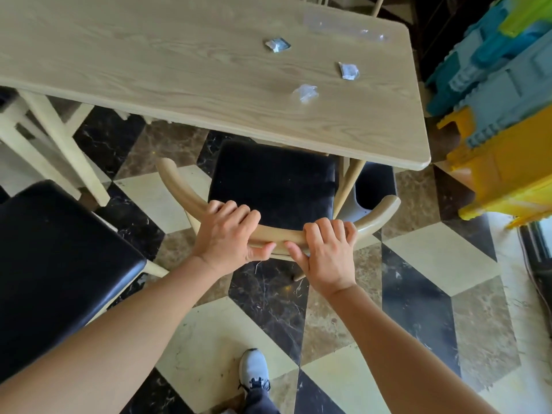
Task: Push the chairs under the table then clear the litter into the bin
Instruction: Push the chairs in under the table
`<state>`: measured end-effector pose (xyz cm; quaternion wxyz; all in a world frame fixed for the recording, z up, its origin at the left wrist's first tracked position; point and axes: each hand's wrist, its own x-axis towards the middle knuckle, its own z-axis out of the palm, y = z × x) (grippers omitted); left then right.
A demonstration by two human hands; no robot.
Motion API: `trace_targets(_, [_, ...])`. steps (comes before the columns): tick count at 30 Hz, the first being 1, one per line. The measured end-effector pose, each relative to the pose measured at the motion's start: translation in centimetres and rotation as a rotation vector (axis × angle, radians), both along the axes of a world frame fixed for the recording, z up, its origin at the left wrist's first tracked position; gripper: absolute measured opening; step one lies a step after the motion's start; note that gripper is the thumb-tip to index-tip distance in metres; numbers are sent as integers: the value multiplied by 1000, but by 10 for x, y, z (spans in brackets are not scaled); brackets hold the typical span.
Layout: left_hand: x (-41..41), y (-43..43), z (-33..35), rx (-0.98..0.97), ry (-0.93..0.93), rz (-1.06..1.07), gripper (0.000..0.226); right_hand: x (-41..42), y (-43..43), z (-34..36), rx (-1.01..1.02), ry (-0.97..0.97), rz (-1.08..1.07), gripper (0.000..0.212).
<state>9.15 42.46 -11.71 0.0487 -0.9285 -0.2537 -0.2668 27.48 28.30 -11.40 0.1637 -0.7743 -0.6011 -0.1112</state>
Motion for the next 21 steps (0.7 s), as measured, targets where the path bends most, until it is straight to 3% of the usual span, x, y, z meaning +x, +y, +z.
trace_targets(11, [58, 36, 12, 85, -96, 64, 60, 58, 44, 15, 24, -15, 18, 57])
trace_targets(21, [50, 13, -5, 104, -61, 46, 61, 50, 20, -3, 35, -36, 32, 60])
